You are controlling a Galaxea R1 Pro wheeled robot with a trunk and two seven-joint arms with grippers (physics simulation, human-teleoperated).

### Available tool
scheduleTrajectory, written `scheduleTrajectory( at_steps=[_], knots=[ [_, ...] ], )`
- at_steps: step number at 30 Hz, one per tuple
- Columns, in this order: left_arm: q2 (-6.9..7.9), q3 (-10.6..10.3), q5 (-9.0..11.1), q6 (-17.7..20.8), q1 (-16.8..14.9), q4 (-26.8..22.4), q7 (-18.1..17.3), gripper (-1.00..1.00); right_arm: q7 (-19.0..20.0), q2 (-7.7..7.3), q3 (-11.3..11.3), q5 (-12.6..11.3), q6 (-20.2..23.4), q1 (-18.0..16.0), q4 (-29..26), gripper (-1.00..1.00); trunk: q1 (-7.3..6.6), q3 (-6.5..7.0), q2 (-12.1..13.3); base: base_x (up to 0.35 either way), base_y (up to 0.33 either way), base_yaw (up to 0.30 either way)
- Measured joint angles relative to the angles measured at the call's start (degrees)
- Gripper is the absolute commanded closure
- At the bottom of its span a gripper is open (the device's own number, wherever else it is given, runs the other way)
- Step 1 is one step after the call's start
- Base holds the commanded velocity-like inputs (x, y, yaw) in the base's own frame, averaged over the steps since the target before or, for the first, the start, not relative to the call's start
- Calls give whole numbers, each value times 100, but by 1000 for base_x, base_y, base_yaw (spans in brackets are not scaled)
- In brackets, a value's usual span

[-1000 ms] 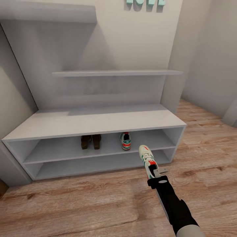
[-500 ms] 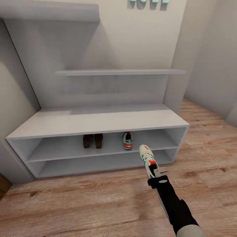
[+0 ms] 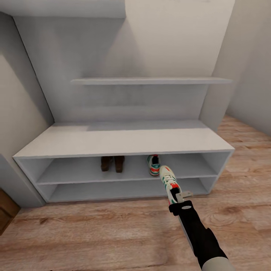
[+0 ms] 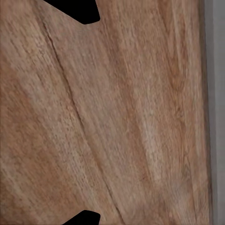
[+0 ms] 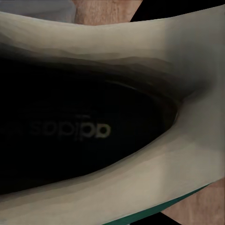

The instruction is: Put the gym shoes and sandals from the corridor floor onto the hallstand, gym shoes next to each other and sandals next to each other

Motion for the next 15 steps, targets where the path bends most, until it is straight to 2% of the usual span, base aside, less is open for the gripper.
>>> scheduleTrajectory(
  at_steps=[6,15],
  knots=[
    [-18,0,-6,0,0,2,2,-100,-3,0,-4,-2,2,1,-3,100,-2,-3,0,179,-112,7],
    [-16,0,1,-5,0,-5,3,-100,-7,-1,-16,-6,3,0,-10,100,-2,-3,0,254,-176,0]
  ],
)
